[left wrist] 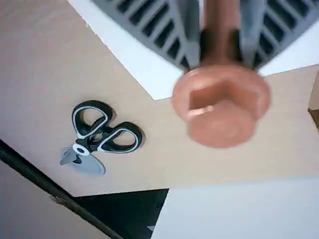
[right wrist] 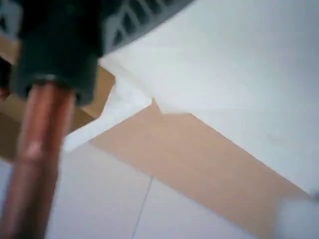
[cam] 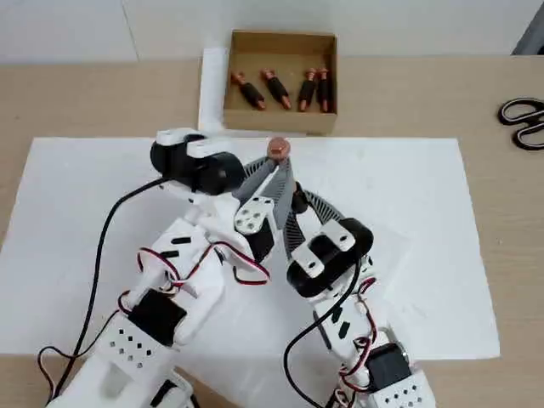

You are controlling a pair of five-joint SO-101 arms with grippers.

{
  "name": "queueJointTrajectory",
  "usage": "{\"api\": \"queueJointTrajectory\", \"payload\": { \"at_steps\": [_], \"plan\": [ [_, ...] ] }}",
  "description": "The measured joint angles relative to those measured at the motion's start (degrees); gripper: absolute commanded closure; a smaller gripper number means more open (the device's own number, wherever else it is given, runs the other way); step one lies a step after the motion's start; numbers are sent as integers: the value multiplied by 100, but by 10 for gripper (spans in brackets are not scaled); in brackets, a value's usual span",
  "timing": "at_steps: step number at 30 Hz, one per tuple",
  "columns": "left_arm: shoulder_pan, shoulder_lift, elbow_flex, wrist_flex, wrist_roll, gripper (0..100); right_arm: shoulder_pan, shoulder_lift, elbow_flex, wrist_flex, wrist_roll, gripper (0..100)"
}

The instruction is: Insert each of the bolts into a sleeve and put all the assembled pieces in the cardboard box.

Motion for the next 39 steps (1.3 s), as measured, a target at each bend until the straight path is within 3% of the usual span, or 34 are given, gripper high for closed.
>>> {"api": "queueJointTrajectory", "payload": {
  "at_steps": [7,13,16,21,25,29,33,39],
  "plan": [
    [0,0,44,325,0,975,-9,0,0,0,0,994],
    [-35,-26,-18,1292,0,739,18,0,0,0,0,994],
    [-9,-35,-141,1635,-176,690,9,0,0,0,0,994],
    [-88,-35,-396,1714,-642,691,9,0,0,0,0,994],
    [-545,-97,-1046,1714,-976,696,88,0,0,0,0,995],
    [-993,-598,-1363,1714,-1248,812,545,0,0,0,0,995],
    [-1380,-1363,-914,1714,-1336,982,1099,-9,-44,185,0,995],
    [-1969,-2796,545,1714,-1336,994,1407,105,-1064,1284,0,995]
  ]
}}
